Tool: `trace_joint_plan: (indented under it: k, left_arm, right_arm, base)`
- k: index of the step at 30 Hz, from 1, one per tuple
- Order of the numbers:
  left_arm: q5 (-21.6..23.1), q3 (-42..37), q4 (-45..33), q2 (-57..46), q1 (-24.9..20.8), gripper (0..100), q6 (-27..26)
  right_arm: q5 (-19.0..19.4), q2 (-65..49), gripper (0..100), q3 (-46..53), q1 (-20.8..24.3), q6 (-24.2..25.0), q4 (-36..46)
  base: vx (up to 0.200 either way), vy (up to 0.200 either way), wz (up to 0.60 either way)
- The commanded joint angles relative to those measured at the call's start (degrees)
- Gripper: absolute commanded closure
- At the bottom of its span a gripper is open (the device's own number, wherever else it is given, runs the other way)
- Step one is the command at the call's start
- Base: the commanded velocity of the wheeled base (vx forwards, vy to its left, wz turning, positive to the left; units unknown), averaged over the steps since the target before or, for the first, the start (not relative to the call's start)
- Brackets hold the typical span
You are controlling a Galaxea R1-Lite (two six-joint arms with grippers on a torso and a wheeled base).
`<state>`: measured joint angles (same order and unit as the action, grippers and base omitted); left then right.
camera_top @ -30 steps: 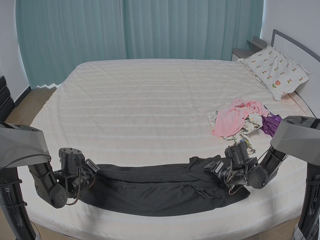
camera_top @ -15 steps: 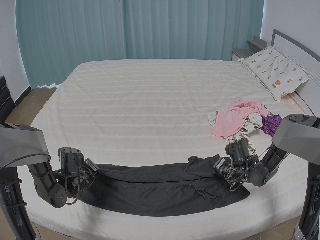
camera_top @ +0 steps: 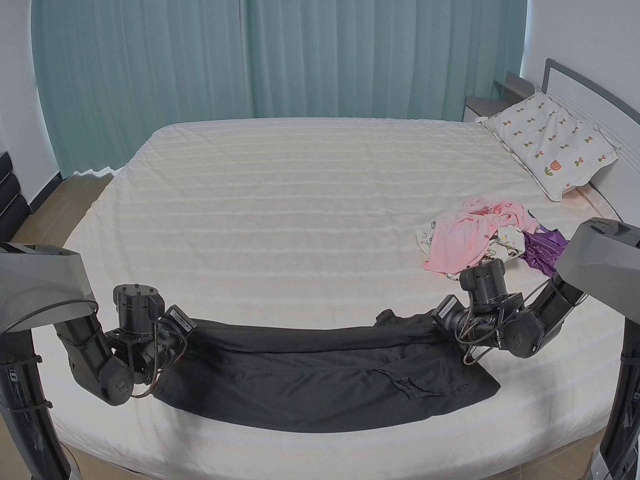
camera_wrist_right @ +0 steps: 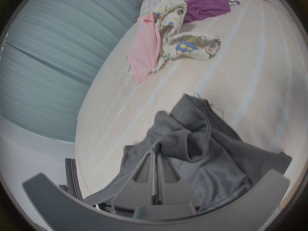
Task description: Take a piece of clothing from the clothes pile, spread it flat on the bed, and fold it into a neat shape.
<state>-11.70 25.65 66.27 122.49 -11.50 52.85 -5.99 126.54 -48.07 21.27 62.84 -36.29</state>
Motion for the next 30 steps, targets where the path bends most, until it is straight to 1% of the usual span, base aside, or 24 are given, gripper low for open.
trace_joint_plan:
  k: [1,4,8,10,14,20,24,27,28,30]
  left_arm:
    - [0.37,4.32,-0.44,0.47,1.92,100,-2.75]
    - [0.45,8.8,-0.79,0.73,3.06,100,-4.86]
    - [0.45,12.32,-0.79,1.87,3.32,100,-6.62]
    - [0.37,13.81,-0.61,3.19,3.32,100,-6.79]
    - [0.37,14.96,0.35,5.3,3.32,100,-6.79]
    - [0.37,14.25,0.35,6.88,3.32,100,-6.88]
    - [0.45,11.79,0.27,7.24,3.32,100,-7.14]
    - [0.63,8.89,0.44,7.15,3.32,100,-9.52]
    - [0.63,8.89,0.44,7.15,3.32,100,-9.52]
    - [1.6,6.43,0.88,6.88,3.32,100,-10.92]
  right_arm:
    - [0.01,-0.85,100,-4.14,-2.46,-0.44,0.26]
    - [0.01,-0.24,100,-8.8,-3.43,-1.93,1.75]
    - [0.01,0.55,100,-13.72,-3.69,-3.6,2.72]
    - [0.01,1.25,100,-14.77,-3.61,-3.87,2.63]
    - [0.01,1.34,100,-13.63,-3.34,-3.78,2.1]
    - [0.01,0.99,100,-9.68,-3.43,-3.78,2.01]
    - [0.01,0.9,100,-5.9,-2.99,-4.48,1.93]
    - [0.01,0.64,100,-3.26,-2.38,-5.27,1.57]
    - [0.01,0.64,100,-3.26,-2.38,-5.27,1.57]
    - [0.01,0.46,100,-0.62,-1.94,-5.98,-0.18]
  base:
    - [0.0,0.0,0.0]
    - [0.0,0.0,0.0]
    - [0.0,0.0,0.0]
    - [0.0,0.0,0.0]
    - [0.0,0.0,0.0]
    - [0.0,0.0,0.0]
    - [0.0,0.0,0.0]
    - [0.0,0.0,0.0]
    - [0.0,0.0,0.0]
    - [0.0,0.0,0.0]
